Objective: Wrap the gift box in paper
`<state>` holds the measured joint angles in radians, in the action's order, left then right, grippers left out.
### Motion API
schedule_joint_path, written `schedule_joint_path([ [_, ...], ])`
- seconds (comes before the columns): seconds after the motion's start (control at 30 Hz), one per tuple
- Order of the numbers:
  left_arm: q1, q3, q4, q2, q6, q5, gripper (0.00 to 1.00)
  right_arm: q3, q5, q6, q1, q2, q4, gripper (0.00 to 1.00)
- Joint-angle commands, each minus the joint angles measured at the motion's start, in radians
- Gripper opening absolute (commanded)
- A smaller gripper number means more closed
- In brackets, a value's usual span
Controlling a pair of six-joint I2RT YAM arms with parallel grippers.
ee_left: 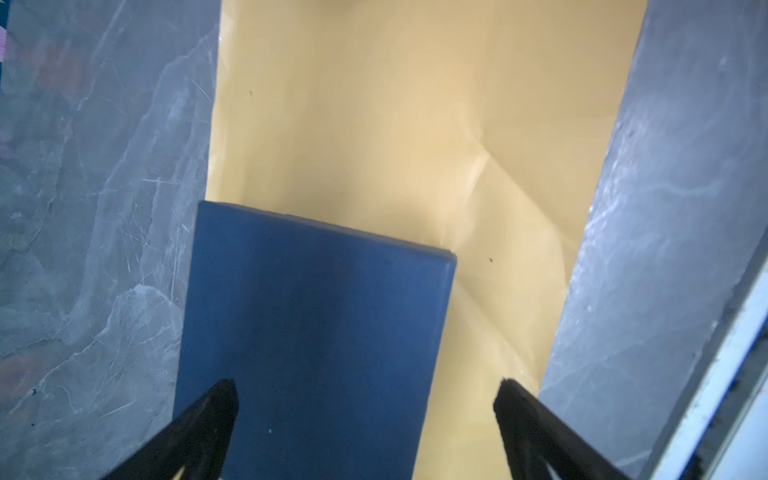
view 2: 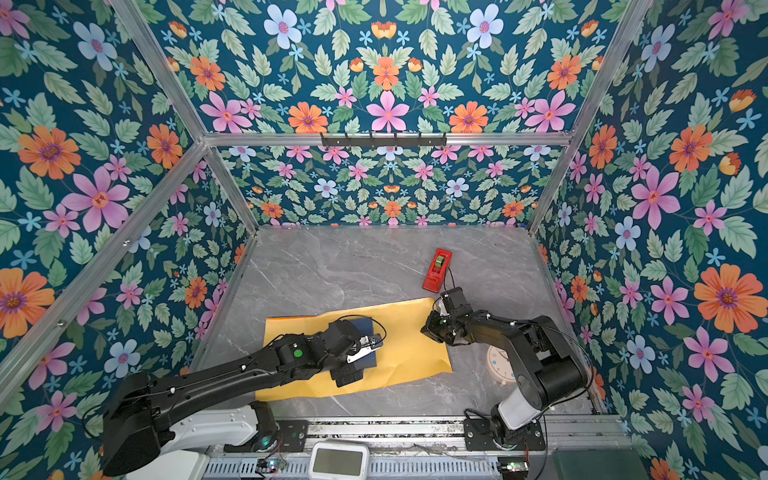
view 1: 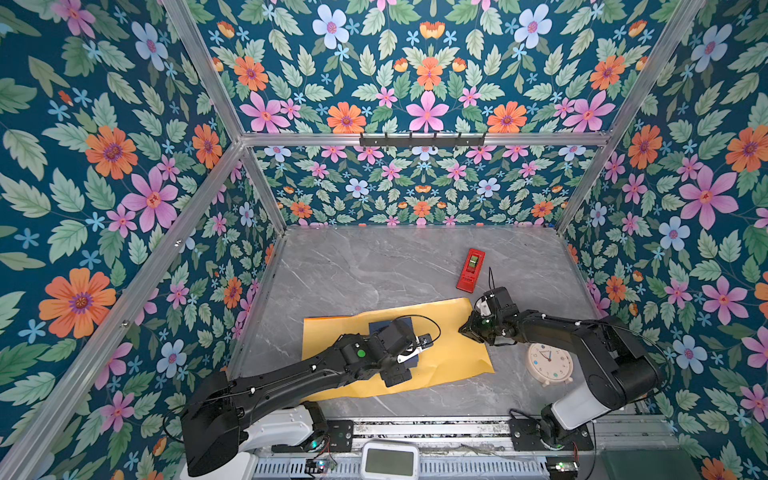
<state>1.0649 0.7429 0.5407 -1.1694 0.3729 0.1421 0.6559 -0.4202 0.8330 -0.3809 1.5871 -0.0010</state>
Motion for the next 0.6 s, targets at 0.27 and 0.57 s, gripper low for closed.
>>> schedule_joint_path([
  [0.27, -0.002, -0.046, 0.028, -0.003, 0.169, 0.097, 0.99, -0.015, 0.066, -0.007, 0.001, 0.013, -0.061, 0.17],
  [0.57, -0.004, -0.060, 0.007, 0.010, 0.199, 0.137, 0.99, -0.021, 0.064, -0.001, 0.000, 0.016, -0.059, 0.17],
])
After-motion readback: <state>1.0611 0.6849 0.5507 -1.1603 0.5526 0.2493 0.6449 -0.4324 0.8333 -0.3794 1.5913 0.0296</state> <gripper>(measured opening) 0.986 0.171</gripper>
